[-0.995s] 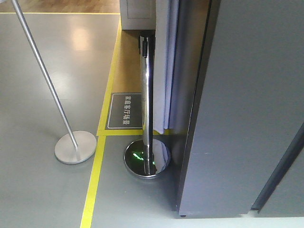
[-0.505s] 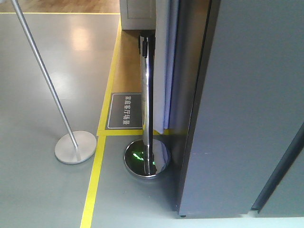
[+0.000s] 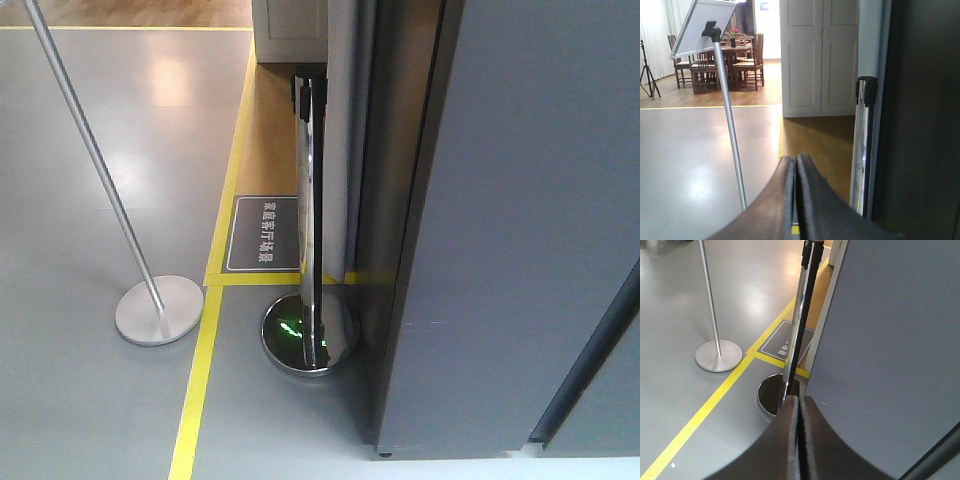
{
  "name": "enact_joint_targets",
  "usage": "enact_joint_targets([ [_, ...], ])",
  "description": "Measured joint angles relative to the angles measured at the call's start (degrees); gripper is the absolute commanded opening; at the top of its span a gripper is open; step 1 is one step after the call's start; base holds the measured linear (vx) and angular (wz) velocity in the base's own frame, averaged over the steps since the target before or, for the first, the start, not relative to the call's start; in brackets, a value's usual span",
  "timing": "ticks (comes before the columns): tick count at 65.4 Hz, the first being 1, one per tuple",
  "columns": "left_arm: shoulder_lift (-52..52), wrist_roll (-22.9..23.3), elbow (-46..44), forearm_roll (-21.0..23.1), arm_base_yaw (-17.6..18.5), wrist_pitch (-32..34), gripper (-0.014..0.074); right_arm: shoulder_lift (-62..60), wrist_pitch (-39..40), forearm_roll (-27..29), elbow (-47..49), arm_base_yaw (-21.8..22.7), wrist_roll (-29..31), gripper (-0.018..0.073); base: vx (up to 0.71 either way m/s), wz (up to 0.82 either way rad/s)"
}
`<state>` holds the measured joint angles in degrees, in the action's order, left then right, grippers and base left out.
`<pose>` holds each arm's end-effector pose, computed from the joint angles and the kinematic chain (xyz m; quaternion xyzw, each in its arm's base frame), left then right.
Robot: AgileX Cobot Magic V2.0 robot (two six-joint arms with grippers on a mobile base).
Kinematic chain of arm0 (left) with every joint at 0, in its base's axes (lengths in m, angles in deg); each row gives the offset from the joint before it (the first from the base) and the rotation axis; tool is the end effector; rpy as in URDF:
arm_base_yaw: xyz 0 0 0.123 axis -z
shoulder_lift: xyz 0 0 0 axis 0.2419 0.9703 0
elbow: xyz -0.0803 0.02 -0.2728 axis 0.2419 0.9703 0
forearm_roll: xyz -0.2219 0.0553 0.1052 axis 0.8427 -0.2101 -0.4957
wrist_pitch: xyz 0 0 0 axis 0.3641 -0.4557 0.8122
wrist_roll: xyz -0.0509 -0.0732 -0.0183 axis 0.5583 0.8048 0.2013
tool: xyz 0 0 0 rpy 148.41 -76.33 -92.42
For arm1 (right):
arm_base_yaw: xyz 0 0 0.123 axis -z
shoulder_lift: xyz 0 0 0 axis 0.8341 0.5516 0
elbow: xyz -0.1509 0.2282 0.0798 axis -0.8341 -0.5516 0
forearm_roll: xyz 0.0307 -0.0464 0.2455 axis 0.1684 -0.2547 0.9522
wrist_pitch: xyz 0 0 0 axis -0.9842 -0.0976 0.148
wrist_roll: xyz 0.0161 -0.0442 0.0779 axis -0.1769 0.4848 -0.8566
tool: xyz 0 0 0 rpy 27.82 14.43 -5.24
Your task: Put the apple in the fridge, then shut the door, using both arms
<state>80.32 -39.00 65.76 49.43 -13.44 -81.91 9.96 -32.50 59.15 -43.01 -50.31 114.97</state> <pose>0.0566 0.0014 0.2003 -0.0315 0.7010 -0.0240 0.7121 0.0548 0.0276 0.3186 -0.1685 0.8102 0.0515 0.5591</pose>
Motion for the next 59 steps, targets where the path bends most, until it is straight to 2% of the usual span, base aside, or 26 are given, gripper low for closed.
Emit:
enact_joint_targets([
  [59, 0.0, 0.0, 0.0, -0.07, 0.0, 0.0, -0.0008, 0.0, 0.0, 0.0, 0.0, 0.0, 0.0, -0.0003, 0.0, 0.0],
])
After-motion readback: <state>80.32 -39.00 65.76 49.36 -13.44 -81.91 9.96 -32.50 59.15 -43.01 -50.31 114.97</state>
